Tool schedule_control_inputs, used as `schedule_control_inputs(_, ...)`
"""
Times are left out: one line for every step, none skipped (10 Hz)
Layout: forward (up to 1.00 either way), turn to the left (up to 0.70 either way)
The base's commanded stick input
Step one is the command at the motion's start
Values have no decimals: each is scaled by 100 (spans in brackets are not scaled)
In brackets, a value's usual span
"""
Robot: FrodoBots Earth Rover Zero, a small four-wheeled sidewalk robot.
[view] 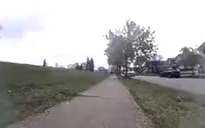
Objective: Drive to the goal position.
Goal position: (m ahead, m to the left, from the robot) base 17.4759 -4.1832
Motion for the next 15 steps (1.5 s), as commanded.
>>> schedule_control_inputs(100,0)
schedule_control_inputs(100,0)
schedule_control_inputs(100,0)
schedule_control_inputs(100,0)
schedule_control_inputs(100,0)
schedule_control_inputs(100,0)
schedule_control_inputs(100,0)
schedule_control_inputs(100,0)
schedule_control_inputs(100,0)
schedule_control_inputs(100,0)
schedule_control_inputs(100,0)
schedule_control_inputs(100,0)
schedule_control_inputs(100,0)
schedule_control_inputs(100,0)
schedule_control_inputs(100,0)
